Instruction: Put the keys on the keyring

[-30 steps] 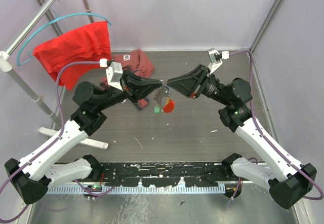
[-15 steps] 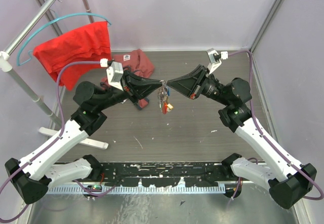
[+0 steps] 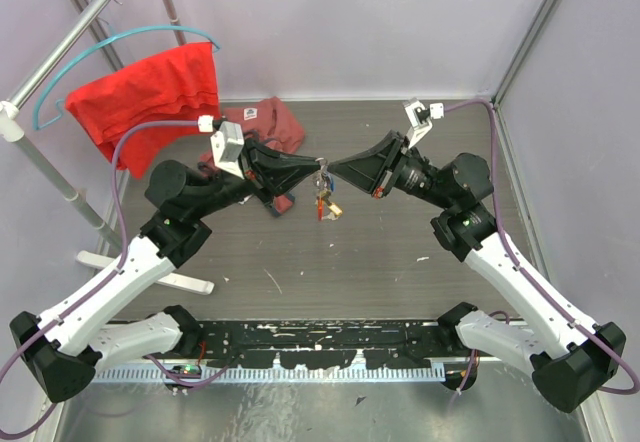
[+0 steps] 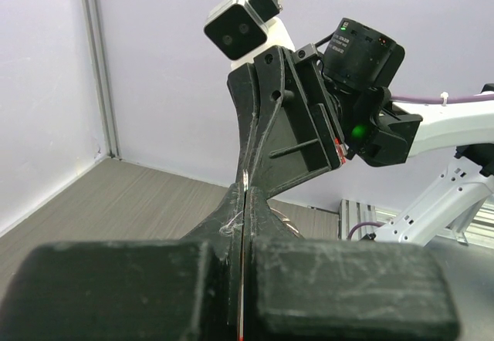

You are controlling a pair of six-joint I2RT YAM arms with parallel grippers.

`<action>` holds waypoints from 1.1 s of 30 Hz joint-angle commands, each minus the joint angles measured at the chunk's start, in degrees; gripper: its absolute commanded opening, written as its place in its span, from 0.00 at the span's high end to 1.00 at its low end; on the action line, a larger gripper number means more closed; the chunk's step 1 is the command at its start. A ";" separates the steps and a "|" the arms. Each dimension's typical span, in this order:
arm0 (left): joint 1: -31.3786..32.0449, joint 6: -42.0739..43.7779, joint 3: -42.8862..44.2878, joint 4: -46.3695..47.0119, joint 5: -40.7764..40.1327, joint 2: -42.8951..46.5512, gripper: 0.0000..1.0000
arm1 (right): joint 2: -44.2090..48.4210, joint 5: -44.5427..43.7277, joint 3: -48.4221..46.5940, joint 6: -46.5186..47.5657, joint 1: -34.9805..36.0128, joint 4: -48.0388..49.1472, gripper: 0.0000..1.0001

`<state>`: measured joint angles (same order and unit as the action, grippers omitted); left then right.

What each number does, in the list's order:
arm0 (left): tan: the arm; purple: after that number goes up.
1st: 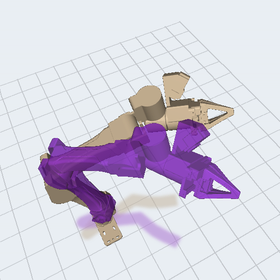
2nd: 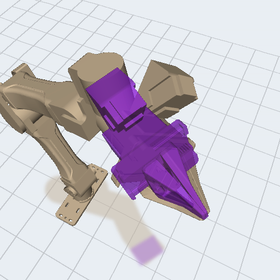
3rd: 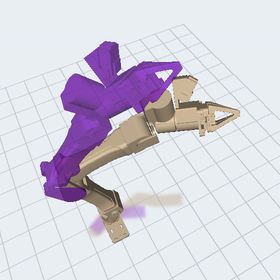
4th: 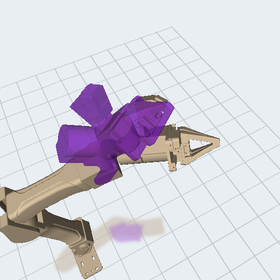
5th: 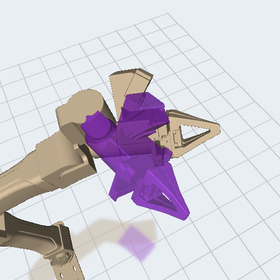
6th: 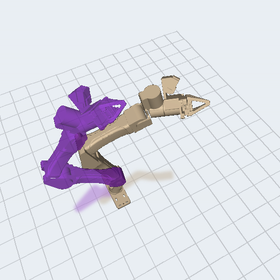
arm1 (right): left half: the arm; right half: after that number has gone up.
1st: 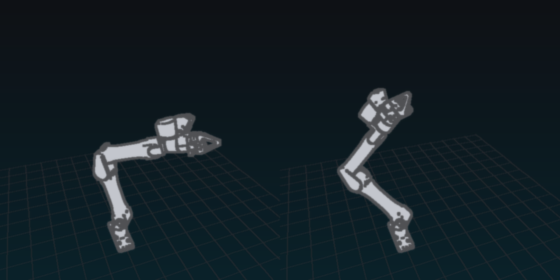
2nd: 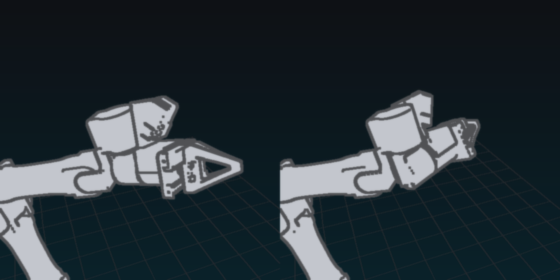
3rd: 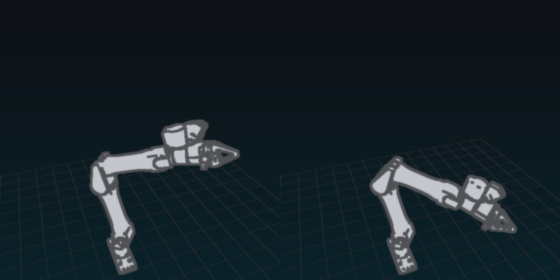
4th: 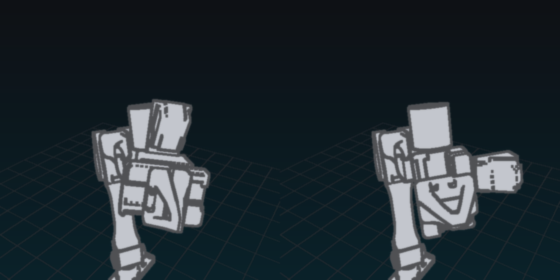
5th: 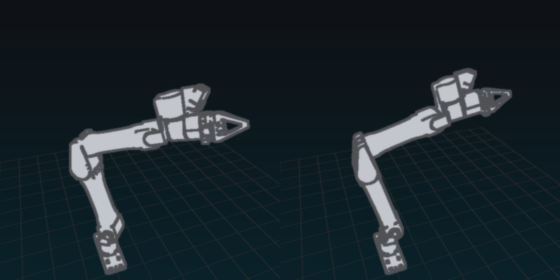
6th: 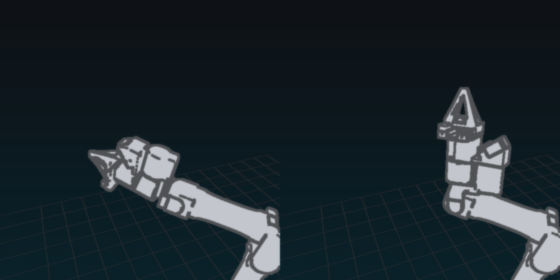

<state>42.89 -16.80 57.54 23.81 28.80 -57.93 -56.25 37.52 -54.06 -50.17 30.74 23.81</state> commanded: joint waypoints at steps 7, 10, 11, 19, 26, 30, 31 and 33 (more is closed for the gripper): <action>-0.14 -0.81 1.17 5.71 -0.10 -0.77 1.00 | 0.20 0.19 -3.03 1.48 0.84 -0.85 0.96; -0.11 -0.96 1.04 5.81 0.03 -0.78 1.00 | -0.10 0.19 -3.56 1.85 1.14 -1.22 0.93; -0.09 -0.96 0.96 5.78 0.03 -0.71 1.00 | -0.10 0.08 -3.60 2.14 1.16 -1.41 0.92; -0.09 -1.30 0.54 5.47 0.32 -0.19 1.00 | 1.21 -1.87 -5.01 5.60 1.12 -4.05 0.99; -0.09 -2.04 0.42 5.77 1.37 0.23 1.00 | 1.75 -3.55 -4.91 5.99 1.16 -4.07 0.99; -0.09 -2.59 0.38 6.11 2.25 0.21 1.00 | 2.02 -4.18 -4.89 6.06 1.16 -3.90 0.99; -0.12 -2.70 0.46 6.20 2.49 0.17 1.00 | 2.02 -4.28 -4.84 6.02 1.16 -3.72 0.99; -0.09 -2.99 0.47 6.24 2.83 0.09 1.00 | 2.04 -4.30 -4.87 5.88 1.16 -3.14 0.99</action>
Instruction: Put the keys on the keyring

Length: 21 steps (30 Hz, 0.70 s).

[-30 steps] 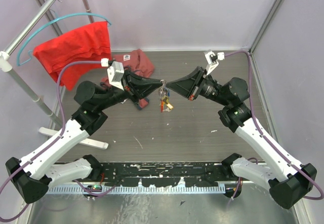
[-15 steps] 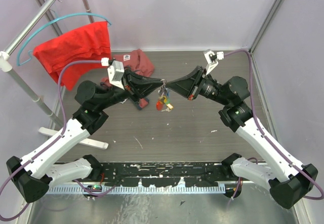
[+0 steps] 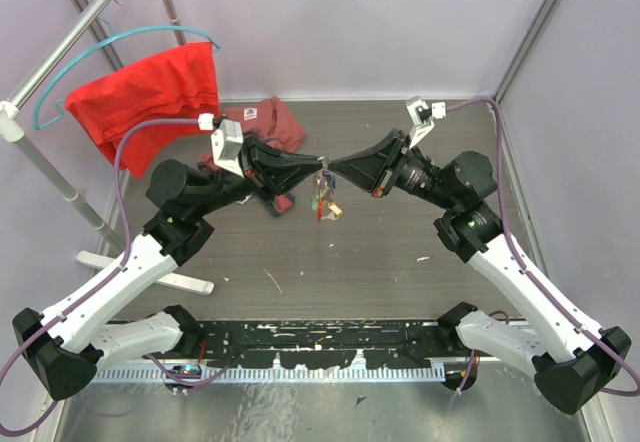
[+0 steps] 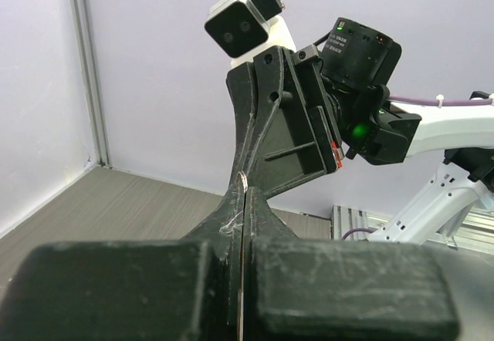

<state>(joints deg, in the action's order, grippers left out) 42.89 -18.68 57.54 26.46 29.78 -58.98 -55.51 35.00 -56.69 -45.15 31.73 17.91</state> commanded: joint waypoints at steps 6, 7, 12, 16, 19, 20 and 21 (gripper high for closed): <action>-0.11 -1.14 0.46 3.60 1.77 1.22 1.00 | 0.95 0.34 -3.04 2.47 0.18 1.34 0.93; -0.15 -1.10 0.45 3.60 1.75 1.21 1.00 | 1.12 0.51 -3.79 4.05 0.18 -0.89 0.86; -0.09 -1.33 0.56 3.60 2.15 1.19 1.00 | 3.04 1.02 -8.29 15.61 0.18 -8.21 0.71; -0.09 -2.06 0.92 3.92 3.54 1.12 1.00 | 3.69 4.54 -11.85 26.22 0.18 -13.86 0.71; -0.14 -3.22 1.84 4.57 6.38 0.64 1.00 | 4.01 9.15 -13.33 32.76 0.18 -16.97 0.71; -0.10 -3.74 2.09 4.94 7.01 0.48 1.00 | 4.00 10.93 -13.62 34.30 0.18 -17.40 0.71; -0.11 -4.20 2.28 5.43 7.63 0.30 1.00 | 3.89 12.20 -14.13 35.66 0.18 -18.08 0.70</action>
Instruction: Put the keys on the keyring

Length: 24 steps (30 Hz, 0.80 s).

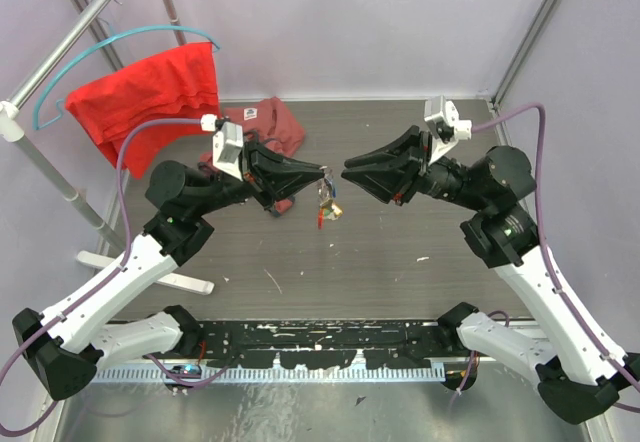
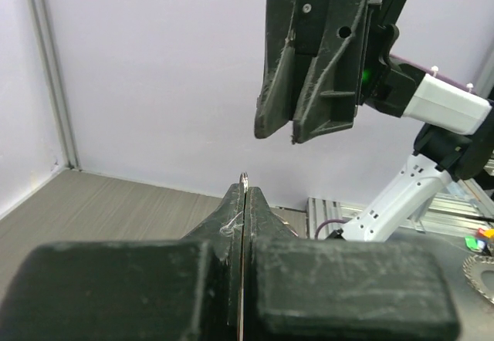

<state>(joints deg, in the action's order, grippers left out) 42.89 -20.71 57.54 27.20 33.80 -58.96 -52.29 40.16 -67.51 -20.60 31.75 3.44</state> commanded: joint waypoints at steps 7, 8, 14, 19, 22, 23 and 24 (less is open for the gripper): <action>-0.11 -5.08 4.00 7.46 8.04 -1.25 1.00 | -1.42 11.40 -5.98 15.49 0.15 -7.65 0.64; -0.09 -5.39 4.17 7.73 8.52 -1.47 1.00 | -1.55 11.55 -6.05 15.49 0.16 -7.56 0.64; -0.11 -6.10 4.81 8.41 9.67 -2.28 1.00 | -2.36 13.07 -5.68 14.21 0.19 -6.11 0.65; -0.12 -6.32 5.05 8.26 10.14 -2.77 1.00 | -2.27 13.66 -4.57 11.69 0.18 -2.76 0.66; -0.13 -6.36 5.08 8.43 10.14 -2.93 1.00 | -2.49 14.01 -4.34 10.84 0.24 -1.52 0.68; -0.11 -6.36 5.08 8.43 10.14 -2.92 1.00 | -2.52 14.10 -4.24 10.66 0.22 -1.26 0.69; -0.09 -6.37 5.04 8.55 10.15 -3.03 1.00 | -2.61 14.15 -4.22 10.45 0.24 -1.02 0.69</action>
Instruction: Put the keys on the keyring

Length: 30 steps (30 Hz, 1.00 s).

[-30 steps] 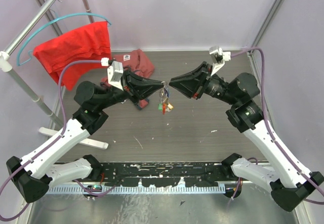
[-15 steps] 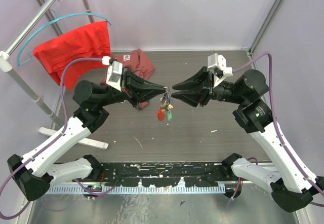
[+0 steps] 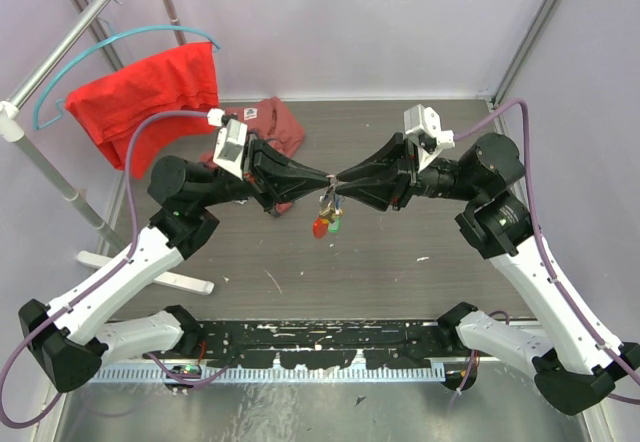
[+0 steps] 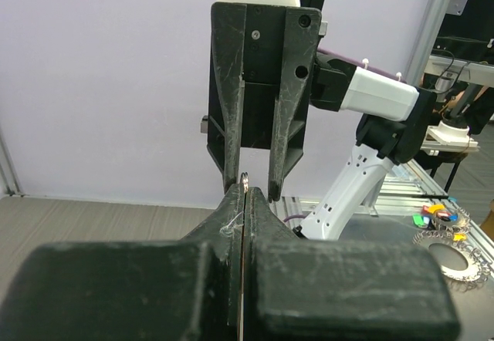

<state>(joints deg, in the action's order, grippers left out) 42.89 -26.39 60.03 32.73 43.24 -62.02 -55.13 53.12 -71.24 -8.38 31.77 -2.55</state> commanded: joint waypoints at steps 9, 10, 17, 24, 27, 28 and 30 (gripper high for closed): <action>-0.13 -0.68 2.78 2.93 0.51 -0.03 1.00 | -0.53 1.63 0.21 -2.46 0.46 5.53 0.73; -0.17 -0.68 2.81 2.93 0.49 -0.08 1.00 | -0.56 1.57 0.23 -2.49 0.48 5.42 0.73; -0.11 -0.68 2.97 2.95 0.21 -0.08 1.00 | -0.84 1.61 0.43 -2.47 0.55 5.19 0.73; -0.09 -0.68 3.07 2.87 0.23 -0.27 1.00 | -0.76 0.75 0.34 -2.57 0.59 5.07 0.87; -0.15 -0.68 3.03 2.74 0.21 -0.34 1.00 | -0.81 -0.23 0.24 -2.64 0.57 4.78 0.99; -0.11 -0.60 3.14 2.59 0.18 -0.31 1.00 | -0.89 -0.80 -0.04 -2.28 0.57 3.99 0.99; -0.13 -0.46 3.25 1.68 0.66 -0.22 0.94 | -1.19 -1.28 -1.31 -0.35 0.57 0.61 0.99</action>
<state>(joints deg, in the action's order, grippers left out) 42.87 -26.85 60.36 32.73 43.64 -62.43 -56.27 53.54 -70.28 -10.66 32.10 -0.16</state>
